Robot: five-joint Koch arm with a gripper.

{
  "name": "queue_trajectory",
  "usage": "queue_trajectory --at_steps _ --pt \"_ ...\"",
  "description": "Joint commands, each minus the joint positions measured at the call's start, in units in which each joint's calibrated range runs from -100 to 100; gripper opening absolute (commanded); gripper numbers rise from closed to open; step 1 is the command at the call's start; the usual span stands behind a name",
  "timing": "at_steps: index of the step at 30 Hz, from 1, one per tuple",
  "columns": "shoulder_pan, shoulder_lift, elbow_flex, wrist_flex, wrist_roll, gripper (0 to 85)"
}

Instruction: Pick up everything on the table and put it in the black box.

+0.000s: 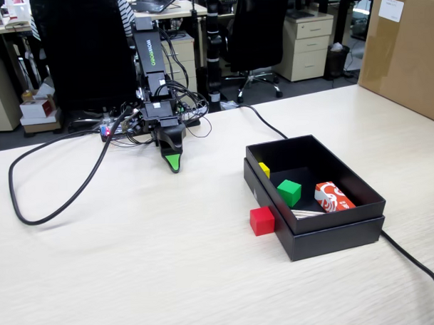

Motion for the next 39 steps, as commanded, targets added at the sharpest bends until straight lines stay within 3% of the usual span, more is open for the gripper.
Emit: queue_trajectory --at_steps 1,10,15,21,25,33,39 --pt "-0.05 0.77 -0.75 -1.19 -0.15 49.5" --pt "1.61 0.43 -1.11 -1.19 -0.34 49.1" --pt "2.05 0.66 2.43 -2.66 1.07 48.3" --pt "0.68 3.30 21.28 -18.81 2.83 48.0" --pt "1.71 7.77 36.24 -27.54 5.47 47.6" --pt "5.23 29.46 73.96 -55.87 12.50 47.6" --pt "5.67 50.11 94.09 -60.45 13.38 47.2"
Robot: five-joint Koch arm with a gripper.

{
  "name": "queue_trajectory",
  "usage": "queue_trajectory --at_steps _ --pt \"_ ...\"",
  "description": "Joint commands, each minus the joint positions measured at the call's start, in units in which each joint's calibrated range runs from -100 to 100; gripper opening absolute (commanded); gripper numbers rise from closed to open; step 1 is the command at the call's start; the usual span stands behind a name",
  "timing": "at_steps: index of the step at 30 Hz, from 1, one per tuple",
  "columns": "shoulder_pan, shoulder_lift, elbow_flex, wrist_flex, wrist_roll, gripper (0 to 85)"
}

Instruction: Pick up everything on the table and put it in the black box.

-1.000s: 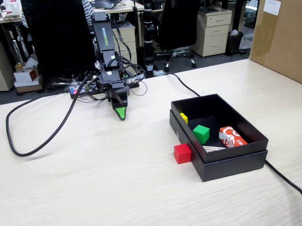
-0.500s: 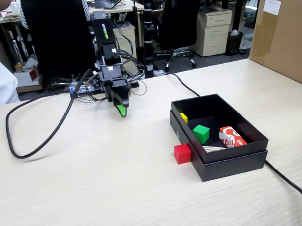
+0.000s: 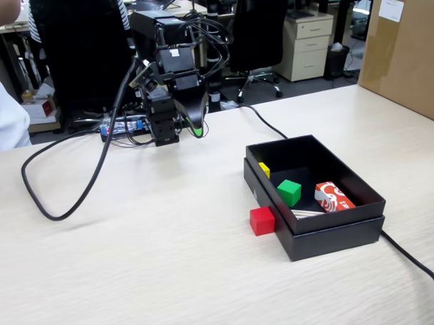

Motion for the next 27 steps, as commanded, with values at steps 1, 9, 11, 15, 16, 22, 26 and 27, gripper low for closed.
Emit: queue_trajectory --at_steps 1,9,11,15,16,22,26,27 --pt "0.54 13.11 14.81 -0.29 0.63 47.2" --pt "1.90 47.88 40.93 -0.29 1.51 47.5" --pt "2.34 54.19 45.37 -0.29 1.71 47.5" --pt "3.52 66.70 52.62 -0.29 2.34 47.5" --pt "3.71 68.19 53.16 -0.29 2.49 47.5" --pt "4.25 74.04 52.17 -0.29 3.52 47.5" --pt "4.20 73.01 48.36 -0.29 3.91 47.9" --pt "4.15 72.66 48.00 -0.29 4.00 47.9"
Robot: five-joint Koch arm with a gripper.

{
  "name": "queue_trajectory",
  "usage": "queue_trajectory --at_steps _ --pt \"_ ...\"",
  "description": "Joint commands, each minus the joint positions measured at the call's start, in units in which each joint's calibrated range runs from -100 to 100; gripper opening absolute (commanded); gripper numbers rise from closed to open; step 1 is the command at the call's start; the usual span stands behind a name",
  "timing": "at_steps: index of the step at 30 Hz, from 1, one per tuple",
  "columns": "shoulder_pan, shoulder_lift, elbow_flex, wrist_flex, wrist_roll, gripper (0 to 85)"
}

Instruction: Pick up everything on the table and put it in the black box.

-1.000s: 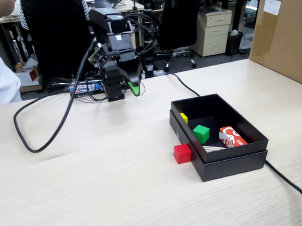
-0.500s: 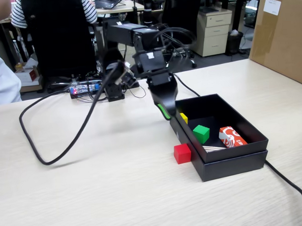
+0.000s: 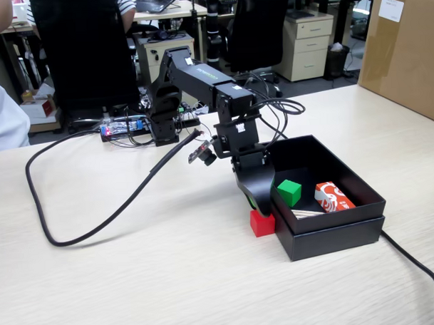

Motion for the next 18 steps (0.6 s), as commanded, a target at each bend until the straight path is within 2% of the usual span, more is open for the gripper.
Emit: queue_trajectory --at_steps 1,7,18 --pt "0.68 -2.79 1.08 0.17 0.88 47.9" --pt "0.93 -7.38 0.26 0.17 0.98 47.7" --pt "2.00 4.90 9.24 0.17 0.83 47.3"
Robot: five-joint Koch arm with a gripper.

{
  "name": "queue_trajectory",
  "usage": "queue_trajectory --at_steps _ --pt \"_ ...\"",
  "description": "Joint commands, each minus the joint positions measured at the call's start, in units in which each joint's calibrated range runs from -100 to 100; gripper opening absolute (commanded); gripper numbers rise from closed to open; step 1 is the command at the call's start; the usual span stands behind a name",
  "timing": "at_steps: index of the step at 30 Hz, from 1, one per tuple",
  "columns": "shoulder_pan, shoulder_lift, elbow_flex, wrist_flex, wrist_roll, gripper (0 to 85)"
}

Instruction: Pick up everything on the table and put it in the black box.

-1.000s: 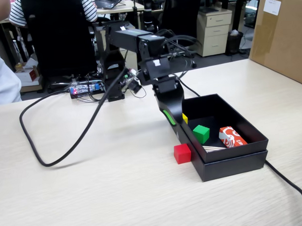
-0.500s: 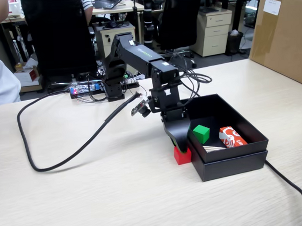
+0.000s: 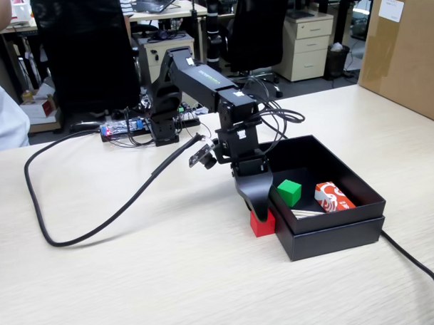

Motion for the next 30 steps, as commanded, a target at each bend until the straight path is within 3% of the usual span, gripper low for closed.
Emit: queue_trajectory --at_steps 1,12,17,26,29,30 --pt "1.56 2.26 7.59 0.33 0.44 47.2" --pt "1.71 2.49 2.97 -2.78 0.20 43.2" --pt "1.95 2.03 2.33 -6.93 -0.05 28.2" --pt "2.00 1.92 2.51 -7.36 -0.63 26.7" --pt "1.86 2.03 3.24 -7.36 0.00 1.7" --pt "1.71 2.03 3.51 -7.36 0.15 0.9"
